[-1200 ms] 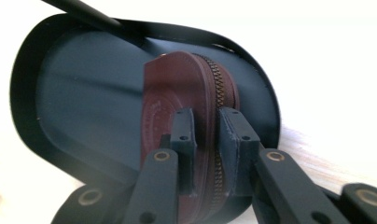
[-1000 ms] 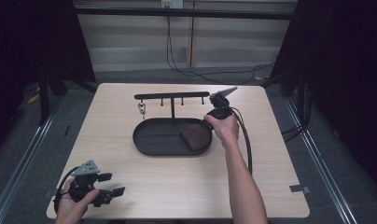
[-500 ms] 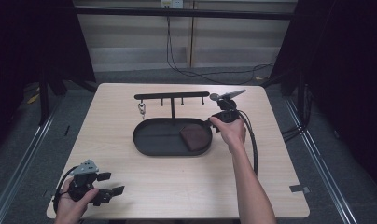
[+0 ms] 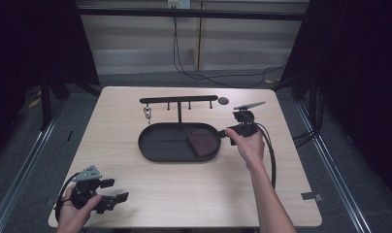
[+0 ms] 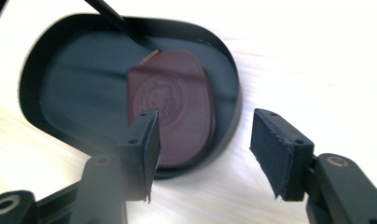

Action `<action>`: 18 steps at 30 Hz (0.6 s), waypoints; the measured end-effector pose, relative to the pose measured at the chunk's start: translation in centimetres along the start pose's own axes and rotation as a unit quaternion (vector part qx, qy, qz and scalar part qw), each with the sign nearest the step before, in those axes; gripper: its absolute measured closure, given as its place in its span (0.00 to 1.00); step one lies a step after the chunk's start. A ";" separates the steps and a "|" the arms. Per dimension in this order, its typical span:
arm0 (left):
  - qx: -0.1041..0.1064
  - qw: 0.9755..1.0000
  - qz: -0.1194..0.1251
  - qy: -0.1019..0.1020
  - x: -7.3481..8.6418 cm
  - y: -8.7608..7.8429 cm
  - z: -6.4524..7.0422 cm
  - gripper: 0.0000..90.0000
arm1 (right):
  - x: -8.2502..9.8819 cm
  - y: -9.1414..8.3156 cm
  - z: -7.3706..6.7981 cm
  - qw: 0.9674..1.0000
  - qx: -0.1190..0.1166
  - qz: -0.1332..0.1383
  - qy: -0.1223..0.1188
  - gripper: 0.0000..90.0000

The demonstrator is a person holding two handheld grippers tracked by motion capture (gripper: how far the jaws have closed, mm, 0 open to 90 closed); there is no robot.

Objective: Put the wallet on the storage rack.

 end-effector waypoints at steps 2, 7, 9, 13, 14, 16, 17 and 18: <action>0.001 1.000 0.001 -0.001 0.0 0.0 0.0 0.21 | 0.4 -0.3 -0.1 1.000 -0.002 0.004 -0.001 0.45; 0.000 1.000 0.002 -0.003 0.0 0.0 0.0 0.21 | 1.3 -1.1 -0.3 1.000 0.000 0.019 -0.012 0.41; 0.001 1.000 0.001 -0.003 0.0 0.0 0.0 0.21 | 1.6 -1.6 -0.4 0.999 -0.005 0.030 -0.012 0.41; -0.001 1.000 0.000 -0.004 0.0 0.0 0.0 0.21 | 2.6 -2.5 -0.3 0.999 -0.001 0.035 -0.020 0.39; 0.000 1.000 -0.001 -0.003 0.0 0.0 0.0 0.21 | 2.9 -2.7 -0.4 0.999 -0.002 0.039 -0.022 0.39; 0.001 1.000 -0.001 -0.003 0.0 0.0 0.0 0.21 | 3.3 -3.0 -0.4 0.999 -0.005 0.044 -0.022 0.39; 0.000 1.000 0.001 -0.003 0.0 0.0 0.0 0.21 | 3.5 -3.1 -0.4 0.999 -0.003 0.045 -0.026 0.39; -0.001 1.000 0.000 -0.002 0.0 0.0 0.0 0.21 | 3.8 -3.2 -0.5 0.999 -0.005 0.045 -0.026 0.38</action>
Point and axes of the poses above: each handheld gripper's, and its own axes: y roughly forward along the jaws, x roughly out of its underside, z roughly to its right, the point moved 8 cm from there along y, roughly forward along the jaws, and after that the axes turned 3 degrees about -y, right-handed, at the moved point
